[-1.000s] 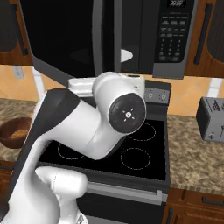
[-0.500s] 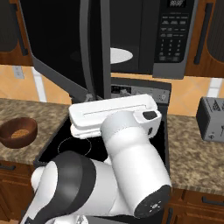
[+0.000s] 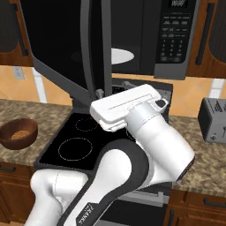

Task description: Open the microwave, place the bowl with waffle inside the microwave, then close the microwave door and turn it on.

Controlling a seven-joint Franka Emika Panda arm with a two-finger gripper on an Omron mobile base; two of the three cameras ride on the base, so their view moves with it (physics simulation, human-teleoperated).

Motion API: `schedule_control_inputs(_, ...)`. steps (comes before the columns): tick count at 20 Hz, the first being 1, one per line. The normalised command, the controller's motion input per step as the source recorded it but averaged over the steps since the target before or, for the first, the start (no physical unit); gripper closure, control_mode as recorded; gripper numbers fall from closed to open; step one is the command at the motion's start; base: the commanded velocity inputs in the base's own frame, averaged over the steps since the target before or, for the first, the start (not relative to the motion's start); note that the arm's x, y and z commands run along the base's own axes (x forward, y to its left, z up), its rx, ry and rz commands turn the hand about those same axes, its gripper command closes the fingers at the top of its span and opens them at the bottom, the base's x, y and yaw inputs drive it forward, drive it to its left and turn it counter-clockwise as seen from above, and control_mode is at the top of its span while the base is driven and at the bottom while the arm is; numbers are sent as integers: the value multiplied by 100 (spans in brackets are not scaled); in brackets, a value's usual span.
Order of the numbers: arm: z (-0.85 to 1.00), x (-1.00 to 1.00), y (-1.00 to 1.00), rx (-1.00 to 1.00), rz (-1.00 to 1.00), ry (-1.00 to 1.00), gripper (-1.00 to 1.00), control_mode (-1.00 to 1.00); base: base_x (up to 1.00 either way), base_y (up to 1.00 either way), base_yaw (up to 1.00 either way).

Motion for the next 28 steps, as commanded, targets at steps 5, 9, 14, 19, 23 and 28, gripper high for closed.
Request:
schedule_control_inputs(5, 0, 17, 0, 0, 39, 0, -100, -100, 0, 0, 0)
schedule_control_inputs(9, 0, -2, 6, 0, 33, 0, -100, -100, 0, 0, 0)
schedule_control_inputs(14, 0, 8, 14, 0, 23, 0, -100, -100, 0, 0, 0)
schedule_control_inputs(19, 0, 24, 0, 0, 26, 0, -100, -100, 0, 0, 0)
schedule_control_inputs(23, 0, 16, 0, 0, 29, 0, -100, -100, 0, 0, 0)
schedule_control_inputs(28, 0, -9, 3, 0, 28, 0, -100, -100, 0, 0, 0)
